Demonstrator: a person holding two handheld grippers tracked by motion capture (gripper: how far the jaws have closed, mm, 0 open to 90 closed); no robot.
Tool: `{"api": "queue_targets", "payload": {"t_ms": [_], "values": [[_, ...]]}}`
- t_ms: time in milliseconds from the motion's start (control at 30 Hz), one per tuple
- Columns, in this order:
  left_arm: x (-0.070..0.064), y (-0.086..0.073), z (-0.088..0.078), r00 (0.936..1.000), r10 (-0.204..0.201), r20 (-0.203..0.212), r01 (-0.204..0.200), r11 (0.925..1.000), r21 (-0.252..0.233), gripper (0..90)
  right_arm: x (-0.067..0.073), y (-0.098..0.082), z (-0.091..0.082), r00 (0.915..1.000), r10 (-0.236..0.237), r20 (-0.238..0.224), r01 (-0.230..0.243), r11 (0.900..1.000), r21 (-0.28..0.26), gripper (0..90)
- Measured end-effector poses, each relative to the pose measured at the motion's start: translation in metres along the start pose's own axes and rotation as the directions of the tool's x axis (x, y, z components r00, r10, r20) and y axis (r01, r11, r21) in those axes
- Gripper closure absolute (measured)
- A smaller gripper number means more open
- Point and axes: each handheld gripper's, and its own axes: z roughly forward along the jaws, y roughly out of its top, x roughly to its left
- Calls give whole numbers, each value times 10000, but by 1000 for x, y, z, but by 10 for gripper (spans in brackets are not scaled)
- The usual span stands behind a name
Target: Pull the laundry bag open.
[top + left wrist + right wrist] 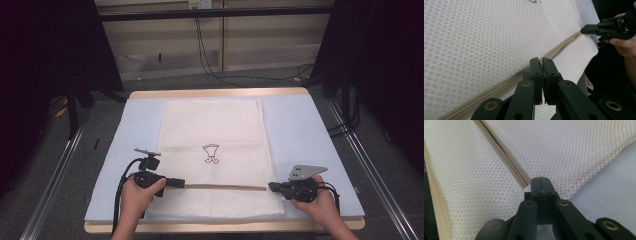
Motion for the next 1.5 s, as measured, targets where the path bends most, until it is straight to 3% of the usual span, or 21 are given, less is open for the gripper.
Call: {"api": "queue_targets", "payload": {"t_ms": [233,300,467,867,933,1000,1033,1067,1100,1133,1267,1300,1367,1500], "values": [[6,-4,-9,9999,-50,-128,50,10000,-8,876,0,0,0,10000,-26,15,27,10000,-9,900],[9,-6,-12,9997,-232,-89,232,9997,-8,876,0,0,0,10000,-15,-2,15,10000,-12,900],[12,-7,-15,9999,-93,-96,93,10000,15,876,0,0,0,10000,-18,25,18,10000,-6,900],[19,-9,-26,9997,-240,-106,238,9996,-163,876,0,0,0,10000,-41,15,41,10000,-22,900],[18,-10,-25,9986,-529,-38,528,9982,-299,876,0,0,0,10000,-41,12,41,10000,-21,900],[21,-10,-27,9993,-354,-119,353,9993,-86,876,0,0,0,10000,-40,20,40,10000,-17,900],[21,-11,-27,9984,-539,-155,534,9981,-295,876,0,0,0,10000,-55,18,55,10000,-13,900],[22,-11,-29,9989,-444,-138,442,9989,-131,876,0,0,0,10000,-60,15,60,10000,-13,900],[22,-12,-30,9976,-692,-80,689,9969,-370,876,0,0,0,10000,-56,14,56,10000,-14,900],[23,-12,-32,9985,-522,-143,520,9985,-196,876,0,0,0,10000,-43,20,43,10000,-16,900],[26,-14,-36,9968,-789,-137,783,9960,-436,876,0,0,0,10000,-37,12,37,10000,-19,900],[28,-15,-38,9980,-625,-120,621,9976,-317,876,0,0,0,10000,-36,9,36,10000,-22,900],[29,-15,-39,9965,-817,-159,807,9953,-528,876,0,0,0,10000,-41,20,41,10000,-10,900],[32,-17,-44,9963,-789,-347,770,9956,-539,876,0,0,0,10000,-47,19,47,10000,-14,900]]}}
